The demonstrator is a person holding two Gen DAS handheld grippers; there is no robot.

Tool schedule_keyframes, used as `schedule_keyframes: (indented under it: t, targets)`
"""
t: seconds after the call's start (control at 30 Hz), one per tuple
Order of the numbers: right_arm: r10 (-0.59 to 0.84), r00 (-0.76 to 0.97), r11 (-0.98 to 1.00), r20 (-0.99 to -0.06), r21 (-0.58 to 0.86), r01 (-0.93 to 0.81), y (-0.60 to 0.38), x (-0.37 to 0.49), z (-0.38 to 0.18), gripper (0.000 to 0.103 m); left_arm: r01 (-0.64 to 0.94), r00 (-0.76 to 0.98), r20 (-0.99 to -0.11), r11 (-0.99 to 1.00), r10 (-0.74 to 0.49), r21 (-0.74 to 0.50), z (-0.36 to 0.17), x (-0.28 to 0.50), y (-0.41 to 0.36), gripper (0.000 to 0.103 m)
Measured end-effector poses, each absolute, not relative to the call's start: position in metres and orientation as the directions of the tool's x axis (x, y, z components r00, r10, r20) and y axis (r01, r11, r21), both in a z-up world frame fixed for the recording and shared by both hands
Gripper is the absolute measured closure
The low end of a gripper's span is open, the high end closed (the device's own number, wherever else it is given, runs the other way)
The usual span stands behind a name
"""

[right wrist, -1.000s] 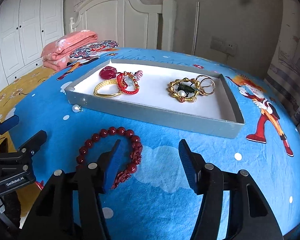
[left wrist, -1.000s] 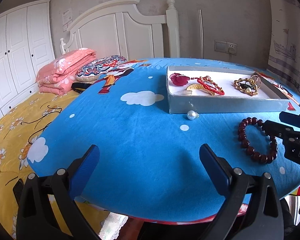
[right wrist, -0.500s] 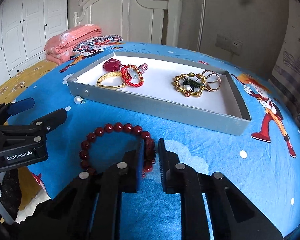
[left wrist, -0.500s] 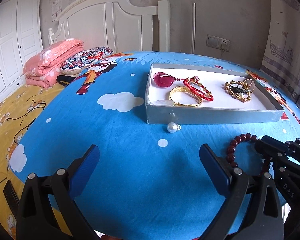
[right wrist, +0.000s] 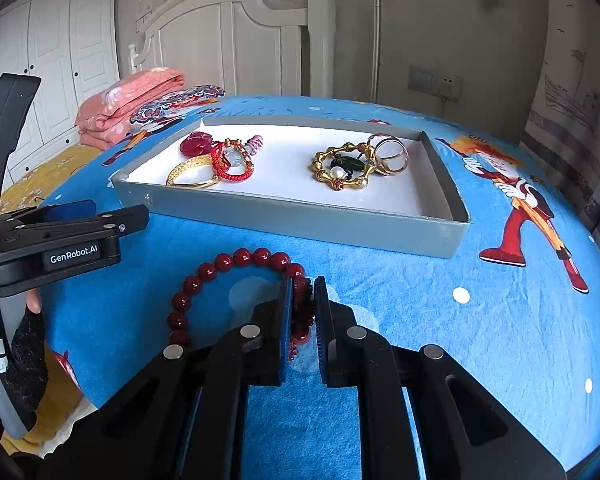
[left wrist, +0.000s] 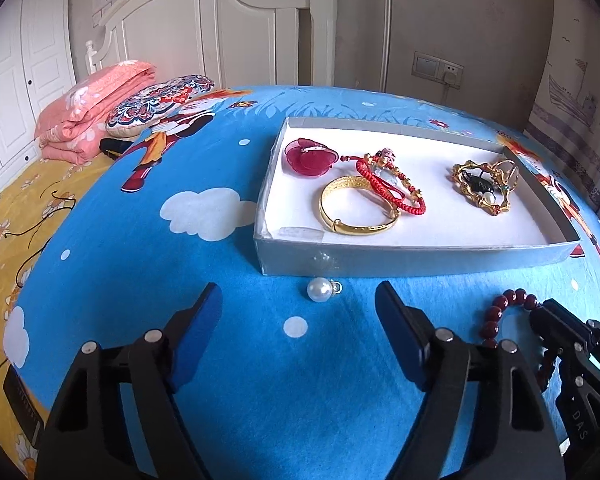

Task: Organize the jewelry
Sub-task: 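Grasp the dark red bead bracelet with the right tool while the left tool nears the loose pearl, then close the left tool on the loose pearl while the right tool lifts the bracelet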

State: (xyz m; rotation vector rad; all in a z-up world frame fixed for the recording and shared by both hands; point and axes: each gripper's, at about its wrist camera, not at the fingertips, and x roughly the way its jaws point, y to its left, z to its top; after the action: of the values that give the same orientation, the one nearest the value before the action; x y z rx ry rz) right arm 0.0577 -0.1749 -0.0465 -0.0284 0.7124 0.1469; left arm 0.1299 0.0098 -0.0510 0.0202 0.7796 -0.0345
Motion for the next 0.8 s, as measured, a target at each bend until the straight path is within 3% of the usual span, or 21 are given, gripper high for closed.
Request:
schedule_keyframes:
  t: [0.4,0.8]
  targets:
    - [0.151,0.75,0.988,-0.644,0.066,-0.143,-0.182,0.055,-0.048,0.091,0.101,0.72,-0.693,0.994,-0.037,0.051,-0.055,0.131,-0.009,0.087]
    - [0.165,0.741,0.986,-0.651,0.087,-0.143,-0.186,0.054,-0.047,0.089,0.131,0.752,-0.657,0.989,-0.054,0.068,-0.059,0.092,-0.013,0.088]
